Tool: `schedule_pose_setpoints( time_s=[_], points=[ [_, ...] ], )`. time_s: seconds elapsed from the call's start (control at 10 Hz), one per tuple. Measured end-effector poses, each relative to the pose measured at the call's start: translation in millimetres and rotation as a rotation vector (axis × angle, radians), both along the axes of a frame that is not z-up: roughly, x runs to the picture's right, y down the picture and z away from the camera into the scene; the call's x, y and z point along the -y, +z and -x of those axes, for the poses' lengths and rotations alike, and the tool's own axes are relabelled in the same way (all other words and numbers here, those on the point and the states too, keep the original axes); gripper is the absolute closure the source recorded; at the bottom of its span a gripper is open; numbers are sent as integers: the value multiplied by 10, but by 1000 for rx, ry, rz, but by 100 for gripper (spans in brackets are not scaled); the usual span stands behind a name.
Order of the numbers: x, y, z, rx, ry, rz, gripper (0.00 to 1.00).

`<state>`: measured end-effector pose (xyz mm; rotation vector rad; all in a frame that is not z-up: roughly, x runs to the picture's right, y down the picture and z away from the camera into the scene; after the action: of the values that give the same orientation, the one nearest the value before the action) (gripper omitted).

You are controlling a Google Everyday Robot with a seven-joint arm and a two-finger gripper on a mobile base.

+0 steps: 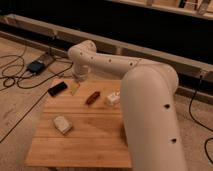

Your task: Push the eraser across the table

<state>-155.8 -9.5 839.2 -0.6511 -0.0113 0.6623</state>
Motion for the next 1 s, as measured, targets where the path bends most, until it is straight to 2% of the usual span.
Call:
schedule_pose_setpoints(
  time_s=[0.4, 0.7, 1.0],
  points=[
    [-58, 146, 623, 69, 26, -5, 20],
    [-61, 195, 1006, 144, 50, -17, 20],
    [-54, 199, 1020, 151, 53, -19, 20]
  ],
)
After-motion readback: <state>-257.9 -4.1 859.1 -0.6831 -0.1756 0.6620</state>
